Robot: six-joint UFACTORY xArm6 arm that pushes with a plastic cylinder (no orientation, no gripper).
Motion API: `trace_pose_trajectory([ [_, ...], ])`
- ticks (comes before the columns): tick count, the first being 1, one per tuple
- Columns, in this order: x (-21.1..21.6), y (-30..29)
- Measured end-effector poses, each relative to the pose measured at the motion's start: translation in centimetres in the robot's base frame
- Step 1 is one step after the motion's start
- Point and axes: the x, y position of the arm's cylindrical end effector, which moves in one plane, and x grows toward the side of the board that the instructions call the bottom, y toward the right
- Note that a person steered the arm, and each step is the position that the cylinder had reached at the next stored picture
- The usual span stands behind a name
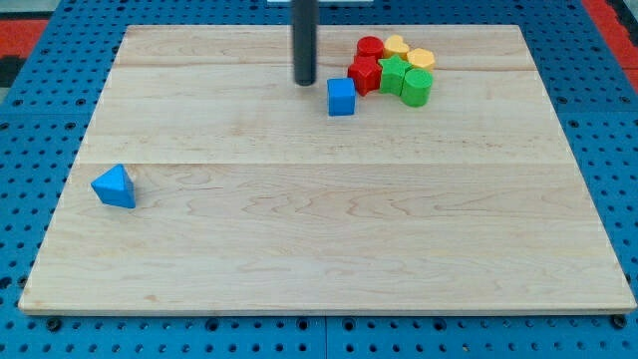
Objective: Push the blue triangle into the green star
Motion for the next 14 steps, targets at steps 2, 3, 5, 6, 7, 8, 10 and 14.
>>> trace_pose_trajectory([
  [2, 4.4, -22.3],
  [3, 12.2, -25.0],
  [5, 15.8, -14.4],
  [6, 18.5, -18.5],
  [7, 18.7, -23.6],
  [8, 22.4, -24.7],
  [10, 20.1, -16.7],
  [14, 16.8, -9.0],
])
